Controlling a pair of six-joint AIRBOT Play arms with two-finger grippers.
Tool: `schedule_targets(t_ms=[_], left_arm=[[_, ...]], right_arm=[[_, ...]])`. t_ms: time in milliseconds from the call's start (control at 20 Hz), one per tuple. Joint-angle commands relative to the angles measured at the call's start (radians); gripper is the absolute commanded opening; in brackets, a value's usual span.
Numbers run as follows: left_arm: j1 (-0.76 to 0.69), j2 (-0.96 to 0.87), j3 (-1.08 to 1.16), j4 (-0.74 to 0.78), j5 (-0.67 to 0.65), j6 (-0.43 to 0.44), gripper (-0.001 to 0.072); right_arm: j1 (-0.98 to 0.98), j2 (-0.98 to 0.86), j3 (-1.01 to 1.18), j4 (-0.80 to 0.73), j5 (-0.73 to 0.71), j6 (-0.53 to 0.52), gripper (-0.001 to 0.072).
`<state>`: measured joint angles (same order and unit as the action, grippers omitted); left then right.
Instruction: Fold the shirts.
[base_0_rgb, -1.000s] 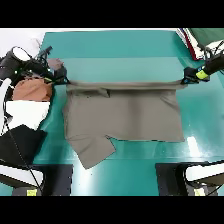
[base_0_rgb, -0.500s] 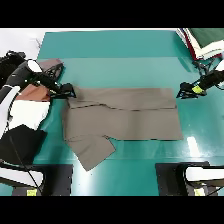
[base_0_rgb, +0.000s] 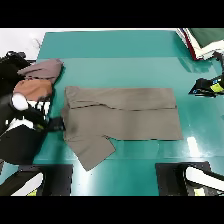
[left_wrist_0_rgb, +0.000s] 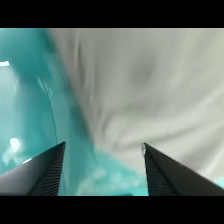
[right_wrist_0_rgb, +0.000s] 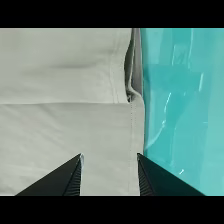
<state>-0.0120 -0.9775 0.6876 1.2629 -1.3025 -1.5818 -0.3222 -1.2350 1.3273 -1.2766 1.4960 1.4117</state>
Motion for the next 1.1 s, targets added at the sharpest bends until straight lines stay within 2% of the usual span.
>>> schedule_targets(t_ms=[0, 200, 300, 450, 500, 550, 600, 650, 750, 850, 900, 950, 1050], left_arm=[[-0.001, 0.133, -0.243, -0.148, 0.034, -0.017, 0.0549], [-0.07, 0.135, -0.303, -0.279, 0.151, 0.011, 0.0549], [-0.145, 0.135, -0.302, -0.306, 0.208, -0.011, 0.0549], [-0.21, 0.135, -0.302, -0.296, 0.224, -0.045, 0.0547], [-0.214, 0.135, -0.302, -0.298, 0.221, -0.046, 0.0469], [-0.214, 0.135, -0.302, -0.298, 0.221, -0.044, 0.0276], [-0.214, 0.135, -0.299, -0.298, 0.225, -0.044, 0.0178], [-0.214, 0.135, -0.29, -0.297, 0.225, -0.039, 0.0033], [-0.214, 0.135, -0.248, -0.284, 0.217, -0.04, 0.0029], [-0.214, 0.135, -0.204, -0.267, 0.193, -0.038, 0.0028], [-0.214, 0.135, -0.189, -0.268, 0.187, -0.033, 0.0029], [-0.214, 0.135, -0.181, -0.268, 0.187, -0.033, 0.0029], [-0.214, 0.135, -0.178, -0.268, 0.193, -0.033, 0.0029]], right_arm=[[0.034, 0.027, 0.0, 0.002, 0.005, 0.0, 0.0408], [0.079, 0.027, 0.0, 0.002, 0.005, 0.001, 0.0408], [0.087, 0.027, 0.0, 0.002, 0.008, 0.001, 0.0408], [0.082, 0.027, 0.0, -0.001, 0.036, 0.001, 0.0408], [0.073, 0.027, -0.001, 0.0, 0.049, 0.001, 0.0408], [0.061, 0.027, -0.002, 0.0, 0.06, 0.001, 0.0408], [0.042, 0.027, -0.002, -0.003, 0.074, 0.001, 0.0408], [0.016, 0.027, -0.003, -0.008, 0.09, 0.001, 0.0408], [-0.051, 0.044, -0.052, -0.009, 0.091, 0.001, 0.0408], [-0.143, 0.082, -0.2, -0.009, 0.072, -0.005, 0.0411], [-0.194, 0.099, -0.287, -0.008, 0.057, -0.01, 0.0493], [-0.251, 0.109, -0.386, -0.008, 0.037, -0.01, 0.0535], [-0.344, 0.101, -0.557, 0.009, 0.004, -0.011, 0.0523]])
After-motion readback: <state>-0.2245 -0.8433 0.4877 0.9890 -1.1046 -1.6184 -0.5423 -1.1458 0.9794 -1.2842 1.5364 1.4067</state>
